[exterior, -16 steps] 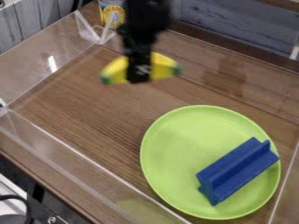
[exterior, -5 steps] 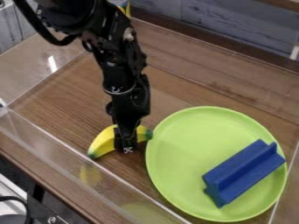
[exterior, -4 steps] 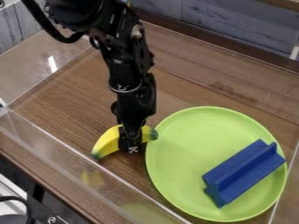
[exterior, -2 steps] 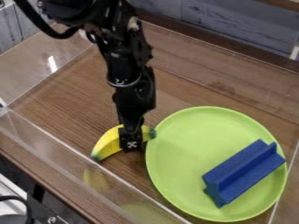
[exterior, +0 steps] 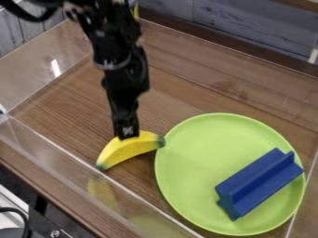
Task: Remove the banana from inside the green plate and put it on the table
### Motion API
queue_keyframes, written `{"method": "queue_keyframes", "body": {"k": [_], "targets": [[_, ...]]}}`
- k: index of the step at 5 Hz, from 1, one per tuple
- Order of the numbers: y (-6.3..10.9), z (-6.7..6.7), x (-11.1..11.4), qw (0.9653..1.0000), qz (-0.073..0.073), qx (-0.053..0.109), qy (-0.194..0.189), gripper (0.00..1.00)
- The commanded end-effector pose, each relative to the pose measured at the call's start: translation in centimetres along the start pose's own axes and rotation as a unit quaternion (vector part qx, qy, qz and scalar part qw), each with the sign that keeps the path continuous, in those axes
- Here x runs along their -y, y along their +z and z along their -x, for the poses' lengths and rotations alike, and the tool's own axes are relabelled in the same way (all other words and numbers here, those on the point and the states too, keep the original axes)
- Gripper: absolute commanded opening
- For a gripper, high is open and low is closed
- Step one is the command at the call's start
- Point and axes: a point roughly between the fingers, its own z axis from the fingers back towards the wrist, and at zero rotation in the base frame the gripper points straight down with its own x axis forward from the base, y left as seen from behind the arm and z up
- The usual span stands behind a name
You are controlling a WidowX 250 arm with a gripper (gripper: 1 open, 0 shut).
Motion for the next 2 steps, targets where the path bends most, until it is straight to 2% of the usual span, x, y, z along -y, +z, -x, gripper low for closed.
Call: {"method": "queue_keyframes", "body": {"k": [1,2], "targets": [[3.50,-1.14,-1.73,0.9974,-0.048,0.020,0.051,1.00],[4.50,-2.08,-2.68,0.9935,-0.064,0.029,0.089,1.00]]}}
